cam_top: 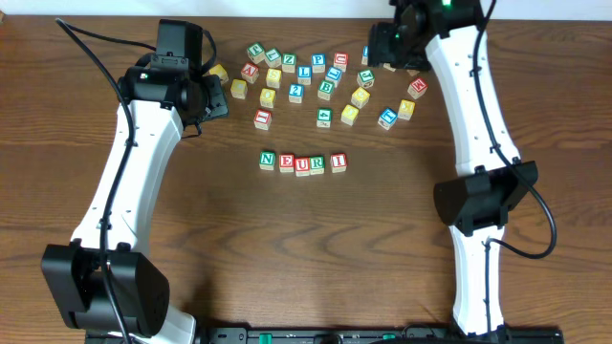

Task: Spell out NEURIPS
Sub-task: 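Move the right gripper to the blue P block and lower onto it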

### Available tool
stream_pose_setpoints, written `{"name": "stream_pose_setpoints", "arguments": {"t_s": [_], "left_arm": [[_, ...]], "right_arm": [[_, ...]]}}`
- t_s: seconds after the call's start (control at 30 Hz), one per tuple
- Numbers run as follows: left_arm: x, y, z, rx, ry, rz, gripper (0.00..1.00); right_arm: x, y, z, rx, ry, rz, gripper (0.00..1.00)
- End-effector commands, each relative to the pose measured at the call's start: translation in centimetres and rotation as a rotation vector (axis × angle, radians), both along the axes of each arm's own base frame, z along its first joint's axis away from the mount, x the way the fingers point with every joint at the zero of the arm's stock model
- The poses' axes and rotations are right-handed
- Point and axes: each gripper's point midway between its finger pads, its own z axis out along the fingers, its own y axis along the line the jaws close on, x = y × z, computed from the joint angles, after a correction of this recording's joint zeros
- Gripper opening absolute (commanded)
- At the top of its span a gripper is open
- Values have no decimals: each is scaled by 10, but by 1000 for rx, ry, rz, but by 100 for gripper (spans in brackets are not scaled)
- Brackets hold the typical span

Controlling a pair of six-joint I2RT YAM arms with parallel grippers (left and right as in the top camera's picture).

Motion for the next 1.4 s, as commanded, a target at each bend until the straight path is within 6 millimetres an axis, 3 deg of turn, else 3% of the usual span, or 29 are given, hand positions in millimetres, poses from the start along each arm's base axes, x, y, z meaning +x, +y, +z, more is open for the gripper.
{"name": "stream_pose_setpoints", "arguments": {"t_s": [0.0, 0.13, 0.3, 0.47, 0.77, 1.0, 1.23, 1.37], "left_arm": [[2, 3, -2, 10, 5, -1, 50], [3, 3, -2, 17, 2, -14, 50], [7, 11, 0, 40, -12, -40, 50], [5, 26, -1, 40, -1, -6, 50], [-3, 30, -5, 41, 34, 2, 50], [-7, 30, -7, 42, 55, 2, 50], [-10, 30, -8, 43, 68, 2, 50], [-12, 30, -9, 43, 76, 2, 50]], "right_arm": [[2, 12, 10, 19, -36, 15, 67], [7, 27, 15, 38, -76, 43, 69], [34, 77, 43, 96, -278, 179, 72], [58, 90, 41, 19, -393, 185, 70], [94, 109, -36, -49, -393, 180, 62], [106, 121, -86, -32, -363, 189, 53], [111, 125, -129, -53, -334, 211, 54], [116, 130, -139, -47, -351, 212, 51]]}}
